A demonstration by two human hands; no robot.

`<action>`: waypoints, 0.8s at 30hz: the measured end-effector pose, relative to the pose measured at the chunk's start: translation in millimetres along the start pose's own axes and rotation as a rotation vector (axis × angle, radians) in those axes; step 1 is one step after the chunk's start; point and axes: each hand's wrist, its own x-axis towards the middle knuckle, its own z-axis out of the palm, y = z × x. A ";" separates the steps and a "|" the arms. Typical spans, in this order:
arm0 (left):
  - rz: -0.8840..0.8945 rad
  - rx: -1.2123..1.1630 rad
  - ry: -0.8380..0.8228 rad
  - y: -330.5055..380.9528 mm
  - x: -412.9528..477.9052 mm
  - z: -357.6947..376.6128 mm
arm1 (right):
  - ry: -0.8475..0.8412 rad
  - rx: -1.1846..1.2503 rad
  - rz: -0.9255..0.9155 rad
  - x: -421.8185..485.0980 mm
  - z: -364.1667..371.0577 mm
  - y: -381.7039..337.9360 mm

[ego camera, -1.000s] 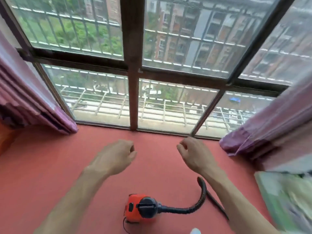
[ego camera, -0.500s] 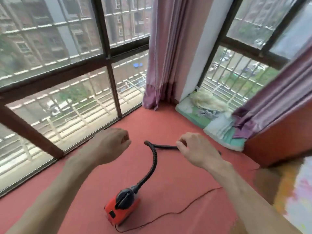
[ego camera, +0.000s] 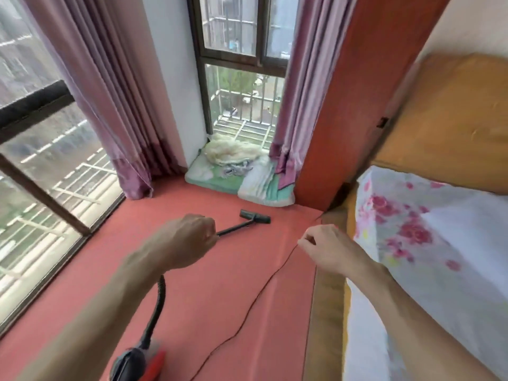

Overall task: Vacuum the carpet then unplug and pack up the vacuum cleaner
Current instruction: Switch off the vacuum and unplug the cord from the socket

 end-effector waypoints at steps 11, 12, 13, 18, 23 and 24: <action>0.211 0.152 -0.018 160.0 117.8 -13.0 | 0.094 0.081 0.178 -0.5 -62.7 176.5; 0.229 0.160 -0.034 166.7 131.0 -10.5 | 0.111 0.089 0.191 4.4 -64.1 184.4; 0.254 0.171 -0.054 172.8 146.3 -7.7 | 0.130 0.095 0.205 10.3 -65.5 191.6; 0.399 0.187 -0.124 206.3 237.5 3.6 | 0.150 0.111 0.315 49.6 -80.0 224.7; 0.529 0.173 -0.180 246.5 322.2 -4.0 | 0.146 0.127 0.449 84.7 -112.6 256.5; 0.555 0.189 -0.178 254.5 338.1 -7.0 | 0.157 0.130 0.466 92.0 -119.5 263.8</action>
